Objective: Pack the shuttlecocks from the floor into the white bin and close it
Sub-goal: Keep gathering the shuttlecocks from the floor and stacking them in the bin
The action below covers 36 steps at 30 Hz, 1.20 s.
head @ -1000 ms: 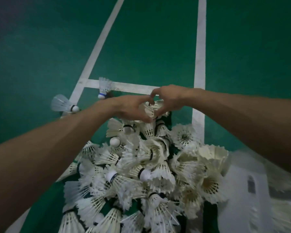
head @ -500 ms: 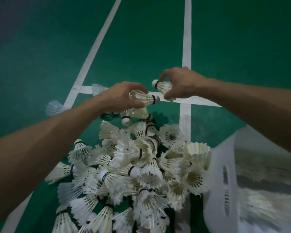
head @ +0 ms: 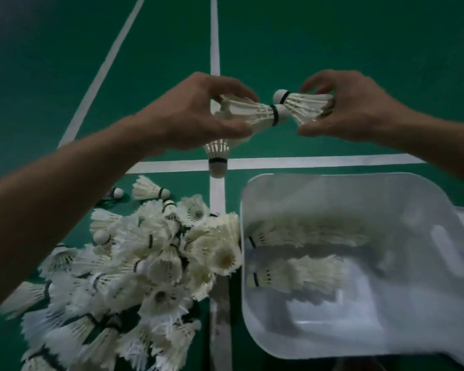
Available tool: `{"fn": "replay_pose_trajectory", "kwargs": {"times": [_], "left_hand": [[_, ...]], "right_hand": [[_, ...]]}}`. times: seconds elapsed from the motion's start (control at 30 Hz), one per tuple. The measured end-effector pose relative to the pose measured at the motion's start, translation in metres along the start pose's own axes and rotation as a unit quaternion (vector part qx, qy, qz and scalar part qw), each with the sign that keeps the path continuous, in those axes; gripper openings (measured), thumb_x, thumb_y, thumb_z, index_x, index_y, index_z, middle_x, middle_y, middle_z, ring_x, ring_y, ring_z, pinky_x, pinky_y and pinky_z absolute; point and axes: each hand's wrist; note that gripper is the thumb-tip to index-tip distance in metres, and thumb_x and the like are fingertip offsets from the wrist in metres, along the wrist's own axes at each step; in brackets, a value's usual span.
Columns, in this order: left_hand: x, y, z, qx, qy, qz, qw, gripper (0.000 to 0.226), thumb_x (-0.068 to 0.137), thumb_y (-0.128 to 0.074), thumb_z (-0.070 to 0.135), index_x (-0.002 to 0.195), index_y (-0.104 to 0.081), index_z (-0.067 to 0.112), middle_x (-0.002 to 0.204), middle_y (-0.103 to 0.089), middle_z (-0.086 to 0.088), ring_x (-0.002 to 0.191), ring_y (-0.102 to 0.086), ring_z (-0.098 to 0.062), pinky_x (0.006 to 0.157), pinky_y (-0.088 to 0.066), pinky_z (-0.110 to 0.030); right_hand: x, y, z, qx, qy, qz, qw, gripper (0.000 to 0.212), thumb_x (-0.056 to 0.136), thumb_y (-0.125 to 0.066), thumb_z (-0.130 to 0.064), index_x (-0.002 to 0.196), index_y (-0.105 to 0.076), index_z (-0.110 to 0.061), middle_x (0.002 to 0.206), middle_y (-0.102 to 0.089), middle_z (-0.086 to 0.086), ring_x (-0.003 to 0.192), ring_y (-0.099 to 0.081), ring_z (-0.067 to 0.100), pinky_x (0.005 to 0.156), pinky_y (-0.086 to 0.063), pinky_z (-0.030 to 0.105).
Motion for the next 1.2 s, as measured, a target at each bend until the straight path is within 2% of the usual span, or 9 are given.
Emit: {"fn": "replay_pose_trajectory", "kwargs": {"times": [0.13,0.2,0.33,0.47,0.63,0.8,0.93,1.1,1.2], "left_hand": [[0.003,-0.041,0.045,0.02,-0.023,-0.125,0.992,0.043,0.078,-0.07,0.032,0.118,-0.058,0.04,0.109,-0.058,0.018,0.079,-0.063,0.005,0.065,-0.05,-0.014],[0.004,-0.061,0.059,0.064,-0.015,-0.214,0.975,0.049,0.078,-0.07,0.036,0.122,-0.051,0.047,0.111,-0.058,0.012,0.081,-0.066,-0.004,0.069,-0.057,-0.024],[0.009,-0.101,0.076,0.147,0.054,-0.396,0.905,0.074,0.076,-0.074,0.034,0.128,-0.03,0.063,0.111,-0.054,0.008,0.086,-0.061,-0.012,0.076,-0.058,-0.047],[0.009,-0.142,0.08,0.207,0.103,-0.486,0.843,0.086,0.077,-0.076,0.024,0.129,-0.023,0.069,0.102,-0.048,0.014,0.098,-0.056,-0.024,0.076,-0.055,-0.056],[0.004,-0.19,0.075,0.317,0.165,-0.54,0.762,0.095,0.078,-0.075,0.021,0.136,-0.014,0.066,0.152,-0.027,-0.003,0.122,-0.04,-0.04,0.076,-0.054,-0.059],[0.011,-0.217,0.071,0.341,0.185,-0.542,0.745,0.104,0.079,-0.075,0.022,0.138,0.0,0.063,0.154,-0.024,-0.01,0.128,-0.038,-0.042,0.064,-0.057,-0.052],[0.021,-0.231,0.066,0.376,0.159,-0.52,0.75,0.104,0.083,-0.072,0.026,0.143,0.007,0.055,0.158,-0.016,-0.006,0.132,-0.038,-0.038,0.03,-0.042,-0.02],[0.028,-0.245,0.055,0.39,0.14,-0.539,0.733,0.099,0.084,-0.07,0.025,0.145,0.002,0.053,0.159,-0.007,-0.003,0.134,-0.035,-0.036,0.028,-0.038,-0.016],[0.033,-0.246,0.049,0.361,0.165,-0.552,0.734,0.096,0.082,-0.073,0.024,0.142,-0.007,0.058,0.16,-0.007,-0.001,0.133,-0.033,-0.04,0.042,-0.054,-0.031]], "right_hand": [[-0.048,0.028,0.045,0.011,-0.045,0.003,0.999,0.055,0.062,-0.084,-0.023,0.113,-0.064,-0.027,0.105,-0.067,0.001,0.084,-0.066,0.022,0.08,-0.056,0.037],[-0.07,0.032,0.063,0.008,-0.057,-0.008,0.998,0.053,0.063,-0.085,-0.022,0.112,-0.066,-0.026,0.103,-0.068,-0.001,0.085,-0.066,0.02,0.079,-0.056,0.037],[-0.11,0.024,0.093,-0.026,-0.064,-0.042,0.997,0.055,0.065,-0.086,-0.023,0.116,-0.065,-0.023,0.102,-0.067,-0.001,0.082,-0.061,0.016,0.076,-0.046,0.025],[-0.133,0.001,0.116,-0.1,-0.06,-0.127,0.985,0.066,0.063,-0.087,-0.022,0.123,-0.061,-0.022,0.111,-0.066,0.002,0.088,-0.059,0.018,0.079,-0.049,0.029],[-0.146,-0.029,0.136,-0.194,-0.066,-0.22,0.954,0.056,0.066,-0.082,-0.022,0.119,-0.063,-0.017,0.106,-0.067,0.005,0.08,-0.052,0.017,0.066,-0.04,0.023],[-0.149,-0.051,0.148,-0.213,-0.06,-0.252,0.942,0.04,0.063,-0.08,-0.019,0.101,-0.069,-0.016,0.091,-0.066,0.006,0.079,-0.058,0.022,0.067,-0.049,0.028],[-0.151,-0.063,0.153,-0.214,-0.054,-0.265,0.939,0.046,0.066,-0.082,-0.019,0.109,-0.065,-0.017,0.101,-0.066,0.006,0.09,-0.059,0.024,0.072,-0.045,0.028],[-0.147,-0.072,0.156,-0.14,-0.086,-0.283,0.945,0.063,0.066,-0.086,-0.026,0.123,-0.061,-0.017,0.111,-0.065,0.004,0.092,-0.06,0.022,0.07,-0.037,0.021],[-0.15,-0.084,0.161,-0.071,-0.119,-0.294,0.946,0.068,0.063,-0.088,-0.025,0.124,-0.059,-0.015,0.105,-0.067,0.003,0.083,-0.06,0.018,0.071,-0.043,0.023]]}}
Point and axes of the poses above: each hand's wrist, its own x-axis towards the middle knuckle, its own y-axis out of the back of the hand, z = x × y
